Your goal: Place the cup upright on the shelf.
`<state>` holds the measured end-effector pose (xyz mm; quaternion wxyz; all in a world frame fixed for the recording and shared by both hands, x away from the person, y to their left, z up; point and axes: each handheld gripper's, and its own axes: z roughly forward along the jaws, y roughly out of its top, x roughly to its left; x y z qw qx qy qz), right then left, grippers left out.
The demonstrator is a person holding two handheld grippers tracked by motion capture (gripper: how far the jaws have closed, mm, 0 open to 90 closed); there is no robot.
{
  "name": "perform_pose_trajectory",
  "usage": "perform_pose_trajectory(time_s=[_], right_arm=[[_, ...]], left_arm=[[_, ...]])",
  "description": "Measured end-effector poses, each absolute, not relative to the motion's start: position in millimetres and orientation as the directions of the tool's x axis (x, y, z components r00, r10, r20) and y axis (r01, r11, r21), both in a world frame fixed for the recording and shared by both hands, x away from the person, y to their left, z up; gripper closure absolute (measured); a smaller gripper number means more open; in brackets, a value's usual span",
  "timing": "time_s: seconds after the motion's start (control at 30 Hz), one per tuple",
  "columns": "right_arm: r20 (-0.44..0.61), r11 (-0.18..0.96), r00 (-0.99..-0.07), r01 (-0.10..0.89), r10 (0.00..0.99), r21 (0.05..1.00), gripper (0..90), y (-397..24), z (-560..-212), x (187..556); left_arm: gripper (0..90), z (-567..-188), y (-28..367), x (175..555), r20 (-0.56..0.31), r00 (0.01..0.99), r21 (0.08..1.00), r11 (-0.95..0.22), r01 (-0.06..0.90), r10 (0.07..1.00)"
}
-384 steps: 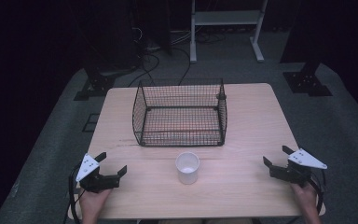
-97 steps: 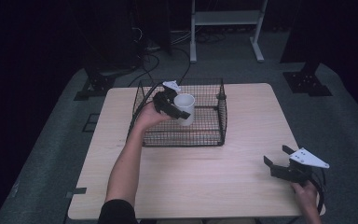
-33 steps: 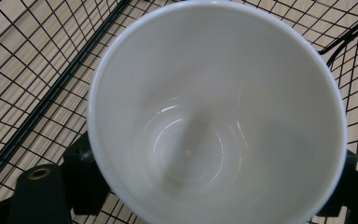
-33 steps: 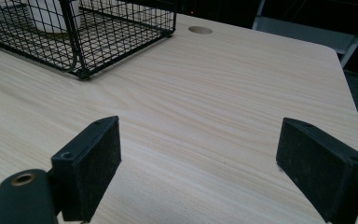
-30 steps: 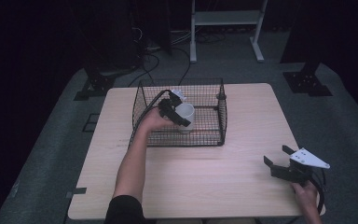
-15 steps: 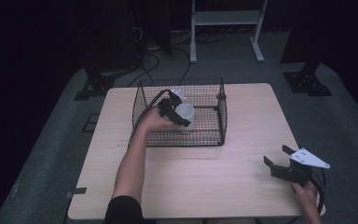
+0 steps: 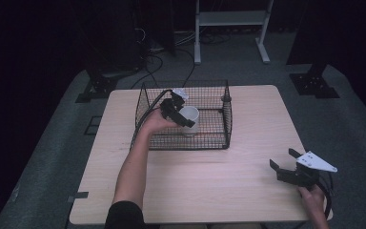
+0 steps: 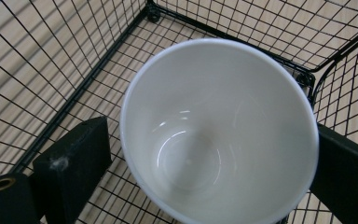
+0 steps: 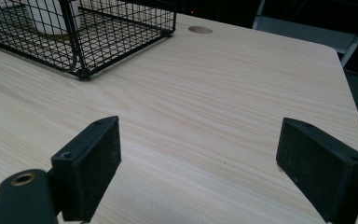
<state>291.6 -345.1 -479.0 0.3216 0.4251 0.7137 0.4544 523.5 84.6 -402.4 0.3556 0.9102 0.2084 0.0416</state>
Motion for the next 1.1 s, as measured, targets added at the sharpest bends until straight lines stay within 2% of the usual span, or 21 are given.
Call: perform_pose_trajectory(time_s=[0.7, 1.1], right_arm=[[-0.074, 0.227, -0.432, 0.314, 0.899, 0.922, 13.1, -345, -479, 291], [-0.073, 0.226, -0.432, 0.315, 0.899, 0.922, 13.0, -345, -479, 291]], left_arm=[[3.2, -380, 89, 515, -0.036, 0.908, 0.712, -0.627, 0.317, 0.418], [3.2, -358, 90, 495, 0.006, 0.921, 0.747, -0.614, 0.255, 0.390]])
